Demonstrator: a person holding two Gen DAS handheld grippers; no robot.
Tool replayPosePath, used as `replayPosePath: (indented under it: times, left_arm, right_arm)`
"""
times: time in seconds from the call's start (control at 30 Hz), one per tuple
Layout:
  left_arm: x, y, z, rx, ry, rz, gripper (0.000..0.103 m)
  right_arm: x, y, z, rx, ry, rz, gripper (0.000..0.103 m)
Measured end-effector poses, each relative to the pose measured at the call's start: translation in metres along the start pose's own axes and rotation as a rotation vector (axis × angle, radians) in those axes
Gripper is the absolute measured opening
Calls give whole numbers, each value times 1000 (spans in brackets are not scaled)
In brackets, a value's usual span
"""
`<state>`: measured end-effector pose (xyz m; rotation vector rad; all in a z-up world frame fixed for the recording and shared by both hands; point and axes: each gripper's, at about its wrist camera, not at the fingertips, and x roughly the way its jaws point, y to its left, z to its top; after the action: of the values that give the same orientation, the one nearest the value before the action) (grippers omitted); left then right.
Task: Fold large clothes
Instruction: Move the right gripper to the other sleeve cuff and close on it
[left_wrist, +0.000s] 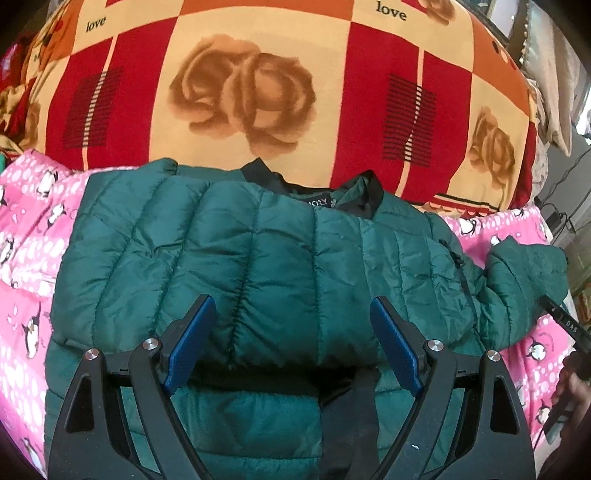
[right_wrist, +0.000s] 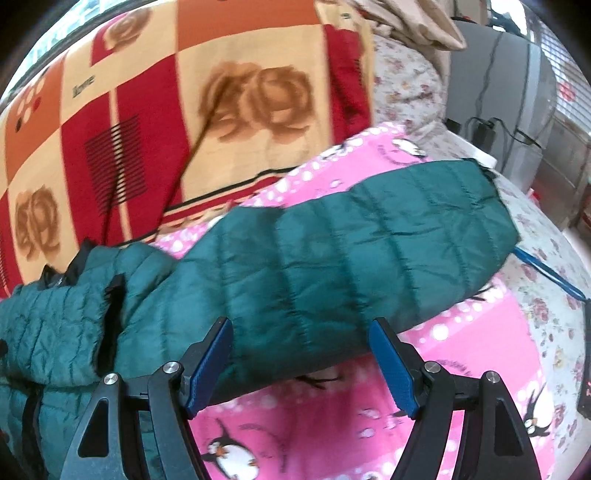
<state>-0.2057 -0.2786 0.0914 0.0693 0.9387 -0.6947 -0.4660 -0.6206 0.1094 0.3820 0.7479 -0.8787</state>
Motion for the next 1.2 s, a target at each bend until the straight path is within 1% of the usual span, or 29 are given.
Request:
replayPosePath:
  times: [0.1, 0.3, 0.47, 0.6, 0.73, 0.8, 0.83, 1.1, 1.2]
  left_arm:
    - [-1, 4, 0, -17, 4, -12, 86]
    - [-6, 5, -1, -13, -13, -22, 86]
    - [-6, 2, -3, -8, -9, -26, 86]
    - [-7, -1, -4, 5, -14, -21, 86]
    - [-9, -2, -4, 0, -30, -25, 86]
    - [-10, -2, -4, 2, -31, -26, 86]
    - [-10, -1, -4, 4, -32, -25, 86]
    - [-9, 5, -5, 11, -31, -2, 86]
    - [-7, 6, -5, 3, -23, 0, 86]
  right_arm:
    - [2, -19, 3, 38, -3, -33, 74]
    - [4, -59, 6, 136, -1, -90, 74]
    - [14, -88, 9, 235, 12, -104, 74]
    - [29, -114, 11, 317, 32, -116, 74]
    - [36, -128, 16, 364, 7, -107, 75]
    - [40, -131, 21, 388, 1, -90, 81]
    - [42, -133, 22, 401, -3, -82, 82]
    - [53, -140, 34, 503, -39, -4, 82]
    - [55, -139, 36, 506, -56, 15, 82]
